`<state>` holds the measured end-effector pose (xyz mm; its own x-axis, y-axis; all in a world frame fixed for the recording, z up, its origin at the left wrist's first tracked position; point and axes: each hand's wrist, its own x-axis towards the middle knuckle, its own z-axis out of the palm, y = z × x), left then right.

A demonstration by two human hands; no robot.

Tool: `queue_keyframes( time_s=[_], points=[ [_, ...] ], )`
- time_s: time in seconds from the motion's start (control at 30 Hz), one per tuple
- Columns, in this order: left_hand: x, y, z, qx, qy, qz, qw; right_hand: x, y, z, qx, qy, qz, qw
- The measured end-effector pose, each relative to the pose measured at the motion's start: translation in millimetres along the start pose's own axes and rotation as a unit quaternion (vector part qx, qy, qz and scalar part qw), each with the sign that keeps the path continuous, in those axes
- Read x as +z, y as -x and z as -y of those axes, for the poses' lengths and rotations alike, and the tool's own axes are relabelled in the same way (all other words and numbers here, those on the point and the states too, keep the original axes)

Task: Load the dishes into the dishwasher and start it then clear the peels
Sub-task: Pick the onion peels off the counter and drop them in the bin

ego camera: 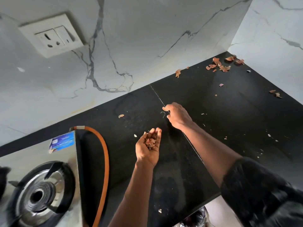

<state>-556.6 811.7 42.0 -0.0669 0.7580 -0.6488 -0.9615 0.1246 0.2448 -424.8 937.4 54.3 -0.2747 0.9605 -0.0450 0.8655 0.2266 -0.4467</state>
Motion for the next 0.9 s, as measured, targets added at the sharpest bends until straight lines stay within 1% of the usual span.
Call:
queue_keyframes(
  time_s=[0.2, 0.27, 0.33, 0.43, 0.57, 0.63, 0.7, 0.8, 0.9],
  points=[
    [-5.3, 1.8, -17.7, 0.01, -0.007, -0.011, 1.0, 16.9, -20.2, 9.2, -0.038, 0.081, 0.057, 0.994],
    [-5.7, 0.9, -20.0, 0.01, -0.01, -0.017, 1.0, 21.6, -14.6, 8.3, -0.049, 0.104, 0.044, 0.992],
    [-6.8, 0.7, -20.1, 0.011, -0.009, -0.024, 1.0, 23.5, -10.6, 6.2, -0.058, 0.105, 0.029, 0.992],
    [-8.1, 0.1, -18.2, 0.01, -0.006, -0.027, 1.0, 26.3, -0.6, 4.4, -0.069, 0.111, 0.039, 0.991],
    [-8.9, -1.4, -13.8, 0.012, -0.004, -0.023, 1.0, 26.4, 14.4, -4.1, -0.051, 0.082, 0.033, 0.995],
    [-10.0, -2.9, -10.8, 0.011, -0.001, -0.022, 1.0, 21.8, 22.1, -7.1, -0.016, 0.041, 0.013, 0.999],
    [-10.2, -3.9, -6.3, 0.007, 0.002, -0.02, 1.0, 15.8, 30.1, -5.7, -0.008, -0.011, -0.024, 1.0],
    [-10.3, -3.9, 2.4, 0.005, 0.004, -0.018, 1.0, 4.7, 47.4, 9.6, -0.04, -0.065, -0.06, 0.995],
    [-8.7, -1.8, 10.7, 0.011, -0.006, -0.023, 1.0, -5.0, 72.1, 30.6, -0.098, -0.085, -0.058, 0.99]
  ],
)
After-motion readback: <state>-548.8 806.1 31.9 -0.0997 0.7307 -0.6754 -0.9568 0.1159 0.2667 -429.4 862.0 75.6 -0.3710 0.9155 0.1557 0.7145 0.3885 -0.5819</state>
